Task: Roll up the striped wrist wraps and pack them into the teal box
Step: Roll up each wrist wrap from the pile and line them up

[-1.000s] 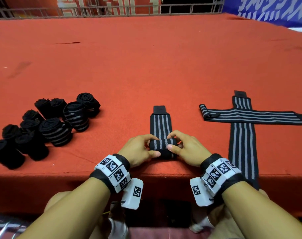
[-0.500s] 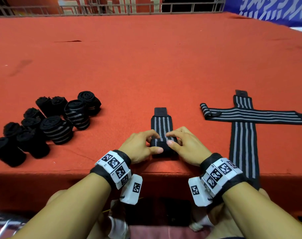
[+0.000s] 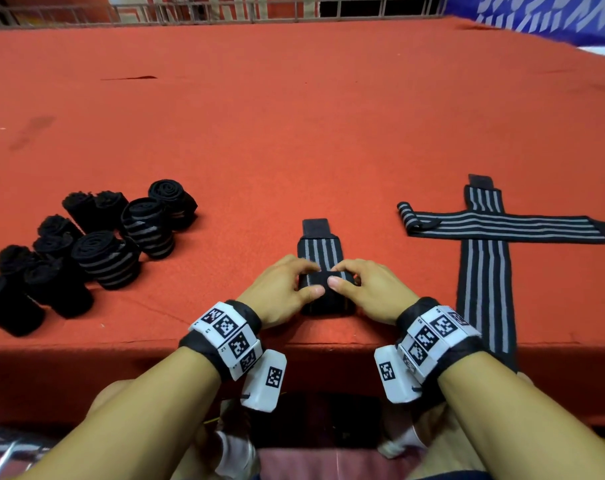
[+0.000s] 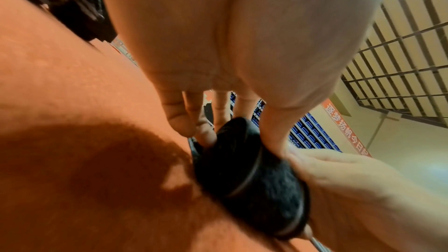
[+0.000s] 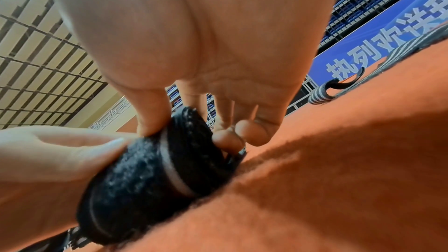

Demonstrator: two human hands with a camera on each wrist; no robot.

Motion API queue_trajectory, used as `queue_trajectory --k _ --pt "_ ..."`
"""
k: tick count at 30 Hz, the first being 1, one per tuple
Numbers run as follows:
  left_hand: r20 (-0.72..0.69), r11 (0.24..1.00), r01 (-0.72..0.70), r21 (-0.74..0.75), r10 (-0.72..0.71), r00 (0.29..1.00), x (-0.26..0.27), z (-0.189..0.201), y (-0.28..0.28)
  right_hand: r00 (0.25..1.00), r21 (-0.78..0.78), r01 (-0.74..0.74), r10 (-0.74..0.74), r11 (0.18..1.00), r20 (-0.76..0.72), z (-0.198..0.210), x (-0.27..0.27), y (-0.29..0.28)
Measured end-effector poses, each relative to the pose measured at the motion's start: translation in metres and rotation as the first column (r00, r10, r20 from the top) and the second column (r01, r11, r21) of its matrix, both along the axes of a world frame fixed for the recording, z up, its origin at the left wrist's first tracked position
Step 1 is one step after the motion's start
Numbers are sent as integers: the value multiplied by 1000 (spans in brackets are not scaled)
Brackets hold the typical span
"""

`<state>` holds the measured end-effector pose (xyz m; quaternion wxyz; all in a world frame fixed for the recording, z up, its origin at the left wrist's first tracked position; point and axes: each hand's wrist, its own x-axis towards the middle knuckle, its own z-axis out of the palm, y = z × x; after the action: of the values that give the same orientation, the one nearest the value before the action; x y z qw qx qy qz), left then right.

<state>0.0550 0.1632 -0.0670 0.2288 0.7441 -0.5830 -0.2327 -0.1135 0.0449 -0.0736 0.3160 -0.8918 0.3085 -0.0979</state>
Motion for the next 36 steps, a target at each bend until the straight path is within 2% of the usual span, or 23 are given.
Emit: queue_trajectory --k 4,7,9,12,14,18,25,30,33,36 --pt "5 999 39 -17 -39 999 -2 -5 4 997 30 36 -34 999 -62 -1 5 0" --pt "-35 999 32 36 -31 999 1 1 3 996 -1 46 -46 999 -73 -2 7 0" --pt "-11 996 56 65 -55 998 2 4 1 999 -29 44 -45 999 -20 -4 5 0" --pt "12 991 74 110 -76 997 2 10 -3 989 -49 15 -8 999 145 -5 0 4" --pt "-6 986 84 145 -84 996 4 14 -6 988 -46 -25 32 999 151 -6 -5 5" --pt "40 973 94 209 -105 994 1 17 -11 990 -21 12 -9 1000 139 -5 -10 2" --pt "204 999 40 26 -44 978 -4 -1 -13 996 -4 39 -38 999 78 -4 4 -4" --pt "169 1000 24 8 -25 985 3 4 -16 995 -6 44 -43 999 89 -8 6 -3" --pt "114 998 25 62 -32 993 7 8 -16 999 -37 -26 28 999 46 -6 0 1" --pt "70 990 33 134 -42 997 8 13 -17 996 -43 -32 36 999 87 -5 -4 3"
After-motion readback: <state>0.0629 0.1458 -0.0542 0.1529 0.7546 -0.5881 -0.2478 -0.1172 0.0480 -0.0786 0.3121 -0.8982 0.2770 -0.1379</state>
